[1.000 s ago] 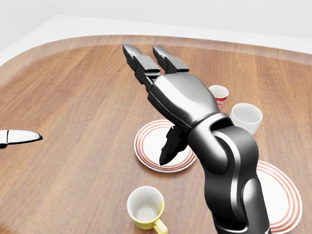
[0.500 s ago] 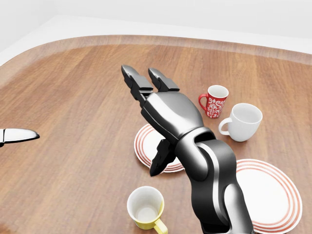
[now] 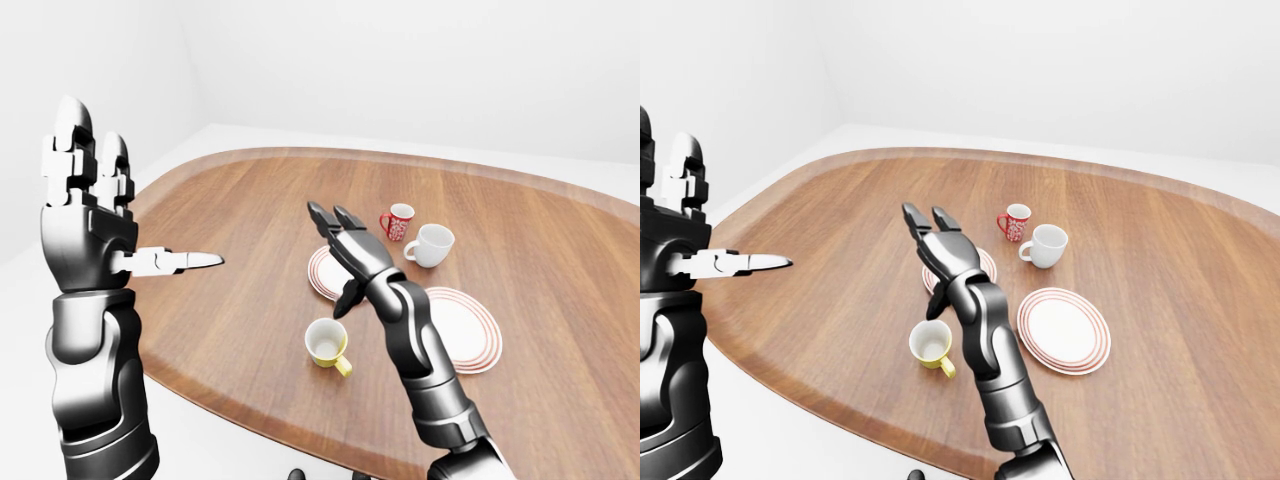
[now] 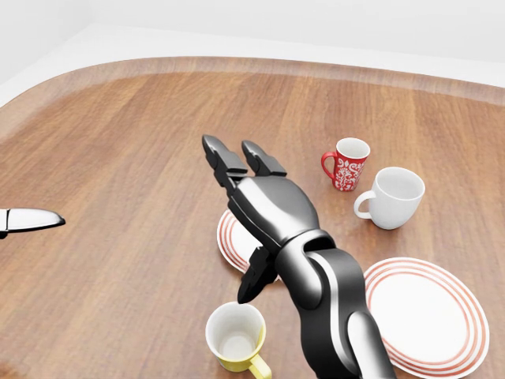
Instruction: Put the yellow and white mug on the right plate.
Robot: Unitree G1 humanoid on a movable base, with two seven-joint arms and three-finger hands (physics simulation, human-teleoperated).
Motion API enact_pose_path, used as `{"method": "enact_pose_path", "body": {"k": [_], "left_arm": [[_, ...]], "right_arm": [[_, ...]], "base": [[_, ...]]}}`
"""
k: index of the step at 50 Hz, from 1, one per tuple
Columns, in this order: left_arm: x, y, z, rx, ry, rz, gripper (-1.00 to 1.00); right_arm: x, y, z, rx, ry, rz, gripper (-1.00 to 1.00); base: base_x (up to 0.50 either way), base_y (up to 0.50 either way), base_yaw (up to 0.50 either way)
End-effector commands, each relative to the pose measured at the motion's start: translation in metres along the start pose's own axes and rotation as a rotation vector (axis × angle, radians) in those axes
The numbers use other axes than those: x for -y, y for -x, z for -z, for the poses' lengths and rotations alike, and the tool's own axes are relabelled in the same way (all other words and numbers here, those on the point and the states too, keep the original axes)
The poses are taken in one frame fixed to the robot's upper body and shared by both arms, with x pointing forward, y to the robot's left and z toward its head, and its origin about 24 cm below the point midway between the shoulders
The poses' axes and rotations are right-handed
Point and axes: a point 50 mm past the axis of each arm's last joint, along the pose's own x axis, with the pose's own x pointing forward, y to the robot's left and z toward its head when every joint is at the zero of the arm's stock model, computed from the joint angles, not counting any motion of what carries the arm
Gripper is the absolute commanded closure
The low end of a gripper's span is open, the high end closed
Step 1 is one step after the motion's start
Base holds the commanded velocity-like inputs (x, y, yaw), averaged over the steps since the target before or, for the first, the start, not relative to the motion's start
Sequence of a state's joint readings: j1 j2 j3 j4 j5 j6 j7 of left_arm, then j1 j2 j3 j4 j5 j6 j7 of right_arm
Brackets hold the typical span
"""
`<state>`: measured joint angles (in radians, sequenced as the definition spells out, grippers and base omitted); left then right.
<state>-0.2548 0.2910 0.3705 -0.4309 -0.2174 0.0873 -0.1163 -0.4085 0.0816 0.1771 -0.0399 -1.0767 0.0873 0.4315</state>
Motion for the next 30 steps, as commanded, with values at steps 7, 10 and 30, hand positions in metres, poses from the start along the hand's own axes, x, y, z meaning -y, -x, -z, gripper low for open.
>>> {"method": "enact_pose_path", "body": {"k": [7,10,30], "left_arm": [[0.001,0.0,0.002,-0.008,-0.003,0.004,-1.0],[0.001,0.0,0.001,-0.003,-0.004,0.004,-1.0],[0.002,0.001,0.003,-0.015,-0.005,0.01,-1.0]], "right_arm": [[-0.029,0.002,0.016,-0.063,-0.036,-0.032,-1.0],[-0.035,0.003,0.017,-0.072,-0.043,-0.041,-1.0],[-0.064,0.003,0.033,-0.141,-0.065,-0.078,-1.0]], "base": [[0.0,0.0,0.0],[0.0,0.0,0.0],[0.0,0.0,0.0]]}}
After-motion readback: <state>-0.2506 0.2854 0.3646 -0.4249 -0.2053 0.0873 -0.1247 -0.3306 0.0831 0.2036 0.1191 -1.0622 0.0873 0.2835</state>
